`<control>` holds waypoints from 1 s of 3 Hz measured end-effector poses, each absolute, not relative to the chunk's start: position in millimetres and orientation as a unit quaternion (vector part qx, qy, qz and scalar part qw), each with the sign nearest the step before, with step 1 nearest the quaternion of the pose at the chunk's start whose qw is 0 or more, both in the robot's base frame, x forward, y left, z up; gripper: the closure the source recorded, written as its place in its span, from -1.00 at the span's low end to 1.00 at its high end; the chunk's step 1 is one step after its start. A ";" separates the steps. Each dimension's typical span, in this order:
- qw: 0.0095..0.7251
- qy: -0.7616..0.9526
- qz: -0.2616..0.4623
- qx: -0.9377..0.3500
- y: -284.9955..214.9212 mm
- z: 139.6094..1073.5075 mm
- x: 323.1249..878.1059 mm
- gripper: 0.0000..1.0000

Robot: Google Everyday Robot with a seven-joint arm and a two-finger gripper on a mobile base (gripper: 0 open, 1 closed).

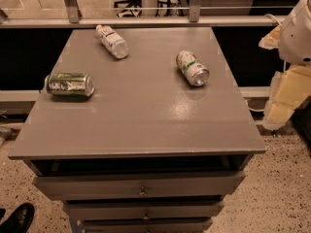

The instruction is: Place 7up can upright

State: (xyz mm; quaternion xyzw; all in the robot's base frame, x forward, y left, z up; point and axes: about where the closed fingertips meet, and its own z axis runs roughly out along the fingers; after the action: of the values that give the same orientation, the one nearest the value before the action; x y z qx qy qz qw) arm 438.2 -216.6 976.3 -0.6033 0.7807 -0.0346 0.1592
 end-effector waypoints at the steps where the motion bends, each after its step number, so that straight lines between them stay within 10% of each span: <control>1: 0.159 0.781 -0.035 -0.603 -216.6 976.4 438.2 -1.00; 3: 0.191 0.801 -0.015 -0.567 -205.8 968.6 485.1 -1.00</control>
Offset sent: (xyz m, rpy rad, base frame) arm 0.0540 0.0149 -0.0122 0.0913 -0.0124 -0.0688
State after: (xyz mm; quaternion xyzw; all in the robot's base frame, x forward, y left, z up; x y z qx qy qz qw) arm 485.1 -205.8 968.6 -0.5669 0.8012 -0.0150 0.1912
